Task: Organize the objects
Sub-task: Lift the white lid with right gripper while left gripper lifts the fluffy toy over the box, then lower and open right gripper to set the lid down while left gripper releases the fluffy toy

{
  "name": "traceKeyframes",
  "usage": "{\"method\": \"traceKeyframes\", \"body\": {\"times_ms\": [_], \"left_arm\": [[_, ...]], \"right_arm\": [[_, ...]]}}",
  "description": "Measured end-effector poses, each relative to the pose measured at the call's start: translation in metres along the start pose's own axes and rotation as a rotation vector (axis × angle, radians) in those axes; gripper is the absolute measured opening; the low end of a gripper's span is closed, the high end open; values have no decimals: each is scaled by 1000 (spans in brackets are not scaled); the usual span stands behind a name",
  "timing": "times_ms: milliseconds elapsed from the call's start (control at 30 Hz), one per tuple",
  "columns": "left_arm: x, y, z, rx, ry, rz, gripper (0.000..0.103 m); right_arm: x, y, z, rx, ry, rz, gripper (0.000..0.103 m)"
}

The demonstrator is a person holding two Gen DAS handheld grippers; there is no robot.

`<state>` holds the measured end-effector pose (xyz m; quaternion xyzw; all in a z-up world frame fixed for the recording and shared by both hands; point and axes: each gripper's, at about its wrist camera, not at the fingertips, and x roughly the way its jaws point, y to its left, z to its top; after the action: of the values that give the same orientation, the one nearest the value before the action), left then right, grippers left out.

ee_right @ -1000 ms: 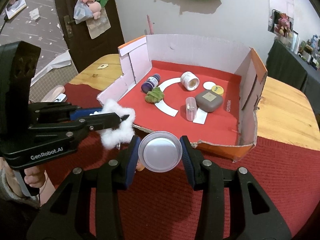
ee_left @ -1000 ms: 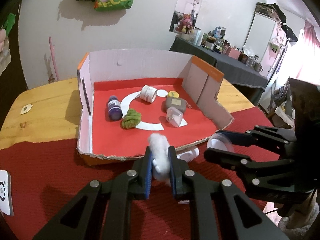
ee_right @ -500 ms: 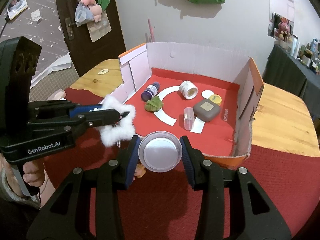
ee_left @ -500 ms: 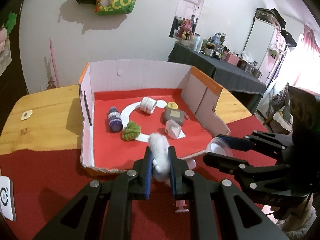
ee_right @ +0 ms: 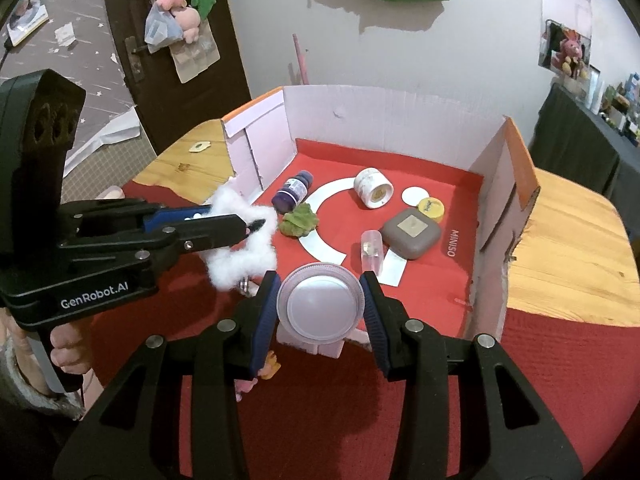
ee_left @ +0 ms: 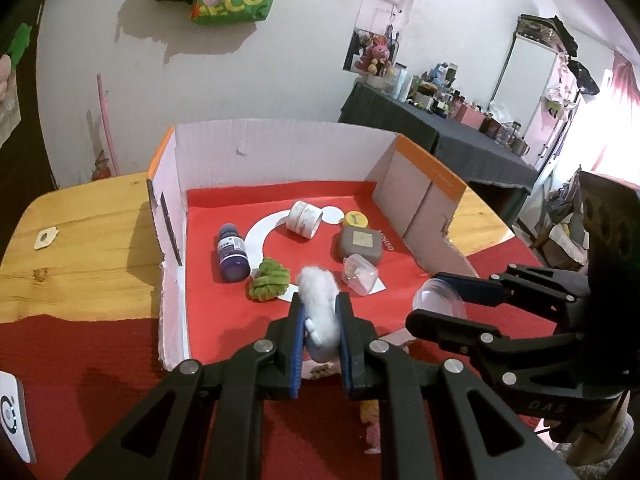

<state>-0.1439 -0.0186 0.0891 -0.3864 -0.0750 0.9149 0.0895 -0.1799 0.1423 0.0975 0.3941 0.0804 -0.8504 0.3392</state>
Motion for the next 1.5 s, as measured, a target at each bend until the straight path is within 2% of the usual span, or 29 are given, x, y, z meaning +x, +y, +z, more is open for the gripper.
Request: {"method": "traceKeyframes", "body": {"times_ms": [933, 1500], "left_arm": [[56, 24, -2, -42, 124, -4, 15], [74, 36, 3, -69, 162, -3, 15]], "right_arm": [[59, -18, 6, 24, 123, 53, 39], [77, -36, 7, 58, 162, 32, 39]]}}
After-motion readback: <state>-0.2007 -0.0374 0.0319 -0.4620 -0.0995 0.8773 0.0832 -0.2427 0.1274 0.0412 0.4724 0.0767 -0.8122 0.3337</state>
